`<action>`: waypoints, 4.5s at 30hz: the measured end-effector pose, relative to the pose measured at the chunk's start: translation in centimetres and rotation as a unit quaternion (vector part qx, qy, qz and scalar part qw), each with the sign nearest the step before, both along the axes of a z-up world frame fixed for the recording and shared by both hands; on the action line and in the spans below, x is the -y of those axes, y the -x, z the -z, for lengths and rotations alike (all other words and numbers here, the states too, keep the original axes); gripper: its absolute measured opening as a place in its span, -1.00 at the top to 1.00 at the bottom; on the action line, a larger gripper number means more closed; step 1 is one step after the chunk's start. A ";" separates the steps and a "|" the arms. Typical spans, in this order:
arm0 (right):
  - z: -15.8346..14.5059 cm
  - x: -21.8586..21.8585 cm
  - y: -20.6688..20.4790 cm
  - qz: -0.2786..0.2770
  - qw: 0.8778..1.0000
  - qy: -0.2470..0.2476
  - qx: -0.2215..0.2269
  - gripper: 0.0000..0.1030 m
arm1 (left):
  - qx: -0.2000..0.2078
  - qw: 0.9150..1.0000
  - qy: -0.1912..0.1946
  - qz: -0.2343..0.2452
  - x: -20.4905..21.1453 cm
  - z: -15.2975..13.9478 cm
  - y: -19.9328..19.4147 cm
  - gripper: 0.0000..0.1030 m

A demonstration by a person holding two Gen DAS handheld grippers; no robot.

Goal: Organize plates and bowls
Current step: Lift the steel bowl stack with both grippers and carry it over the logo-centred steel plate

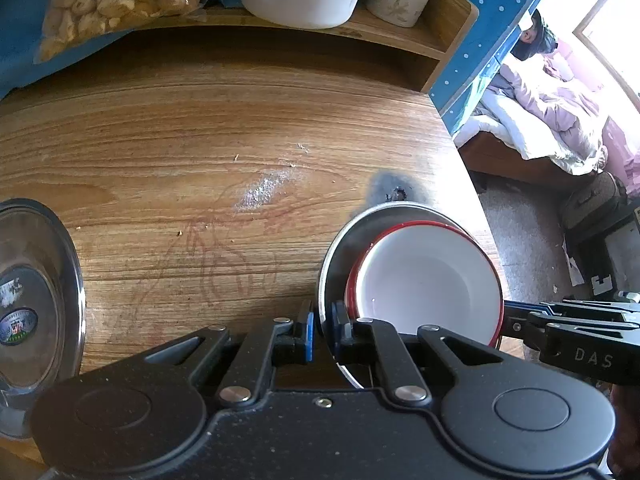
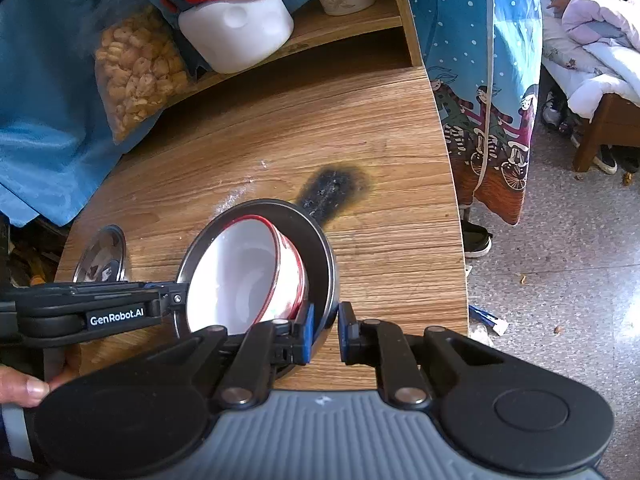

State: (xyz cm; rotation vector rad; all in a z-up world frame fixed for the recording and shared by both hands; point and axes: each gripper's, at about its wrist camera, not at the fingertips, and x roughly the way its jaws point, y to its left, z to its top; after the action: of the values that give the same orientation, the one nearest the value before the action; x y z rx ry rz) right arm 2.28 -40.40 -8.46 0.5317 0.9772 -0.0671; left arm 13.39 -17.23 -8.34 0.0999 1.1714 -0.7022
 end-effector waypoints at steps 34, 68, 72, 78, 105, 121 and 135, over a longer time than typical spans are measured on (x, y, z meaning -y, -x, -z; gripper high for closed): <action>0.3 0.9 -0.5 -0.025 0.999 -0.030 0.001 0.71 | 0.000 0.999 0.004 -0.039 -0.6 0.0 0.5 0.87; -0.6 0.1 -0.4 0.037 0.996 -0.081 0.003 0.74 | 0.008 1.000 0.012 -0.021 -1.6 -1.0 -1.1 0.86; -1.4 -0.2 -0.5 0.031 0.996 -0.078 0.016 0.74 | 0.023 0.999 0.016 -0.027 -2.0 -1.9 -0.9 0.86; -1.2 -0.4 -1.0 0.021 0.995 -0.093 0.013 0.74 | 0.024 0.999 0.012 -0.040 -2.9 -1.9 -0.8 0.86; -3.4 -6.8 -5.8 -0.040 0.994 -0.084 0.049 0.74 | 0.068 0.993 0.024 -0.094 -10.9 -4.2 -3.2 0.87; -4.2 -13.0 -9.5 -0.093 0.991 -0.082 0.060 0.74 | 0.078 0.985 0.025 -0.152 -18.3 -4.8 -4.4 0.87; -2.2 -18.9 -13.7 -0.155 0.982 -0.103 0.025 0.74 | 0.048 0.976 -0.008 -0.213 -24.4 -2.6 -5.5 0.87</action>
State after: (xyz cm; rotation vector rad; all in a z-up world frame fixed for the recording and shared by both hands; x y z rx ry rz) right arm 15.95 -21.49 -6.28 0.5608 1.0139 0.3287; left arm 18.87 7.17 -5.72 -0.1024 1.0603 -0.3046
